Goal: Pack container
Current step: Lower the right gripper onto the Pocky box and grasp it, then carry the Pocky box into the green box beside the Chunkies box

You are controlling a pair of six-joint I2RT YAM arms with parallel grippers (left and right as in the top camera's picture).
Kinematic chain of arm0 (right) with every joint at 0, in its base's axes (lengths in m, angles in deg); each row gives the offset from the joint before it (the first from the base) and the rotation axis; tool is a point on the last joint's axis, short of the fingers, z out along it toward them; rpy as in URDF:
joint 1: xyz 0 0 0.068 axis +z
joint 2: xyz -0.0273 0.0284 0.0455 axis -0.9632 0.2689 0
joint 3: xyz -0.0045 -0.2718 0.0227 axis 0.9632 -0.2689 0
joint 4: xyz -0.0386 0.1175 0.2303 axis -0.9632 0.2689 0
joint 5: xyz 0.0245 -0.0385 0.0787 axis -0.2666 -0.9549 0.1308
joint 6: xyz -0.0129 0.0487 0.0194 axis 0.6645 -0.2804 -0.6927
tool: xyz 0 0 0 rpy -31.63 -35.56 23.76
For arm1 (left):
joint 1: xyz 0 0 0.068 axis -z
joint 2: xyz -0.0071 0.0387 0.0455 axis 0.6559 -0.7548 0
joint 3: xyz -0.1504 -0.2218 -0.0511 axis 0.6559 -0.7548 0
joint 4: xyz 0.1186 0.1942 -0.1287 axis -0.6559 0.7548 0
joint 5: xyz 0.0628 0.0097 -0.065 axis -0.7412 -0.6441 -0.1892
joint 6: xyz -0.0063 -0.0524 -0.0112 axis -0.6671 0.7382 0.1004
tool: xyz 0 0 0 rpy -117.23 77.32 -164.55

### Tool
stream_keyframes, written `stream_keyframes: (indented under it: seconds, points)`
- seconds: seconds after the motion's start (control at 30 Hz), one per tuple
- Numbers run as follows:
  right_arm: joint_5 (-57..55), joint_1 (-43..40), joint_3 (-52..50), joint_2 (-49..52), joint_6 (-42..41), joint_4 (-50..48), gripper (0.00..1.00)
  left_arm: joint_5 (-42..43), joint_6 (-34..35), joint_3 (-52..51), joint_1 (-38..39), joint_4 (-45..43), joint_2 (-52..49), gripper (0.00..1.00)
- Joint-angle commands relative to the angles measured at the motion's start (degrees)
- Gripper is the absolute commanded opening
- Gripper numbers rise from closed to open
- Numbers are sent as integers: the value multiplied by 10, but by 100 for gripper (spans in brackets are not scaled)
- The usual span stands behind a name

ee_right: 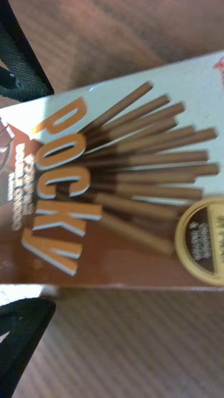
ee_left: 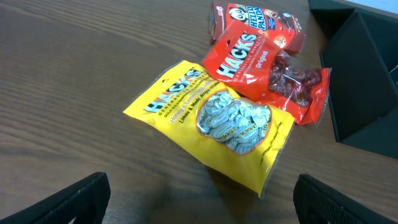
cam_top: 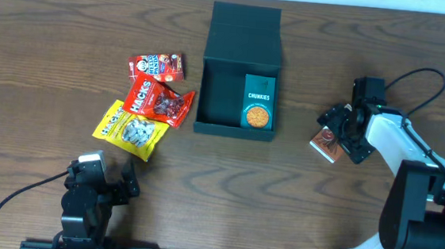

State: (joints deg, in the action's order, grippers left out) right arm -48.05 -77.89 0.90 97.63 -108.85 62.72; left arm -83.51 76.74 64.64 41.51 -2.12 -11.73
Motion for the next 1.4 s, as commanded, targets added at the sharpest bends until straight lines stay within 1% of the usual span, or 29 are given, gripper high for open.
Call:
stream_keyframes:
  seconds: [0.0, 0.17, 0.23, 0.3, 0.37, 0.63, 0.77, 0.87, 1.0, 1.07, 1.17, 1.37]
  points:
    - [-15, -3, -9, -12, 6, -9, 99, -12, -4, -5, 2, 0, 4, 95]
    - [-19, -3, -16, -12, 7, -21, 98, -12, -4, -5, 2, 0, 4, 95]
    - [-19, -3, -16, -12, 10, -23, 94, -12, -4, -5, 2, 0, 4, 95]
    - [-19, -3, -16, -12, 10, -23, 86, -12, -4, -5, 2, 0, 4, 95]
    - [-19, -3, -16, -12, 10, -24, 80, -12, -4, -5, 2, 0, 4, 95]
    - [5, -3, -16, -12, 11, -32, 79, -12, -4, -5, 2, 0, 4, 95]
    - [57, -3, -5, -12, 45, -49, 76, -12, -4, -5, 2, 0, 4, 95]
    - [88, -3, 21, -12, 67, -45, 76, -12, -4, -5, 2, 0, 4, 95]
    - [141, 2, 68, -12, 87, -38, 70, -12, -4, -5, 2, 0, 4, 95]
    - [152, 12, 100, -12, 92, -29, 69, -12, -4, -5, 2, 0, 4, 95]
    - [169, 38, 151, -12, 112, -20, 69, -12, -4, -5, 2, 0, 4, 95]
    - [161, 122, 250, -12, 127, -21, 73, -12, -4, -5, 2, 0, 4, 95]
